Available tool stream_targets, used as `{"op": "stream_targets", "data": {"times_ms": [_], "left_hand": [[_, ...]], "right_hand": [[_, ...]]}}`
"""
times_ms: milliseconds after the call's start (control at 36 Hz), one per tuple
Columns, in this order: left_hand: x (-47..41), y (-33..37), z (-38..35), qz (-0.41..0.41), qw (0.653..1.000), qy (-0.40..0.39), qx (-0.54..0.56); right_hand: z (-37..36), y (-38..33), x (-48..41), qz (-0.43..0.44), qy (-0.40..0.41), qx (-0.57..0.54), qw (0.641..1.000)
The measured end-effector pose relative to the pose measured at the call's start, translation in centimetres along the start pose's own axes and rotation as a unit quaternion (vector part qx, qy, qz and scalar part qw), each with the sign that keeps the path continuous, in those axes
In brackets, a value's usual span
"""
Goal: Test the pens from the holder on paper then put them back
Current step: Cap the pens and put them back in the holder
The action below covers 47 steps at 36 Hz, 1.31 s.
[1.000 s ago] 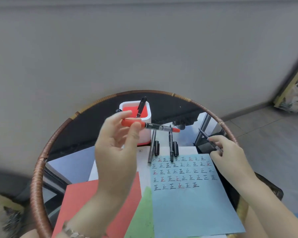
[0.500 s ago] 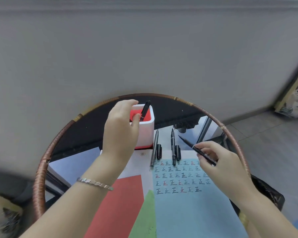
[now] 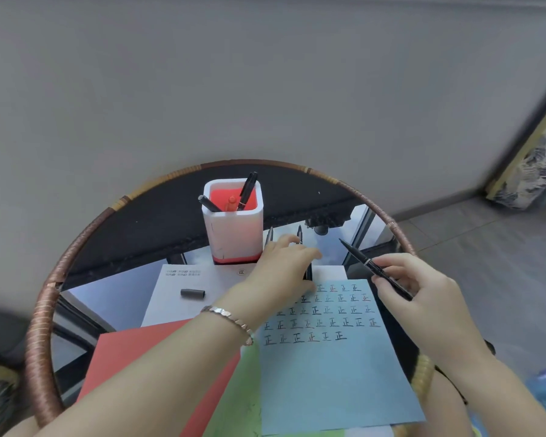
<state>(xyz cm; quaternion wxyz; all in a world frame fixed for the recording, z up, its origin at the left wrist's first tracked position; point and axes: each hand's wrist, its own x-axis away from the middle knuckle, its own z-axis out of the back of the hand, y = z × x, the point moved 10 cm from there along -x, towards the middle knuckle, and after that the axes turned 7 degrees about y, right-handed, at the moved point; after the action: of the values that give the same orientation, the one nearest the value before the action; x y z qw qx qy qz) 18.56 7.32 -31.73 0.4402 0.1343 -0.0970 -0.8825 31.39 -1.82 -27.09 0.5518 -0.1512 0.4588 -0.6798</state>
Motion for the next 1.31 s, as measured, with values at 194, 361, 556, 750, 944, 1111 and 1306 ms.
{"op": "stream_targets", "data": {"times_ms": [194, 361, 556, 750, 944, 1111, 1306], "left_hand": [[2.7, -0.3, 4.9, 0.065, 0.939, 0.199, 0.274], [7.6, -3.7, 5.2, 0.258, 0.738, 0.260, 0.567], [11.8, -6.1, 2.6, 0.366, 0.599, 0.192, 0.685], [14.1, -7.2, 2.6, 0.395, 0.552, 0.218, 0.701], [14.6, -6.9, 1.8, 0.399, 0.516, 0.205, 0.729], [14.5, -6.4, 1.6, 0.396, 0.512, 0.199, 0.736], [14.3, -5.4, 1.9, 0.378, 0.553, 0.193, 0.717]], "right_hand": [[0.1, 0.3, 0.2, -0.007, 0.004, -0.009, 1.000], [-1.0, -0.4, 0.9, -0.001, -0.012, -0.018, 1.000], [-3.2, -2.4, 1.7, 0.034, -0.042, -0.014, 0.998], [-5.4, -5.5, 3.1, 0.124, -0.086, 0.010, 0.988], [-6.2, -6.6, 3.9, 0.170, -0.102, 0.021, 0.980], [-6.1, -6.9, 4.1, 0.186, -0.097, 0.034, 0.977], [-6.1, -7.2, 4.4, 0.205, -0.101, 0.040, 0.973]]}}
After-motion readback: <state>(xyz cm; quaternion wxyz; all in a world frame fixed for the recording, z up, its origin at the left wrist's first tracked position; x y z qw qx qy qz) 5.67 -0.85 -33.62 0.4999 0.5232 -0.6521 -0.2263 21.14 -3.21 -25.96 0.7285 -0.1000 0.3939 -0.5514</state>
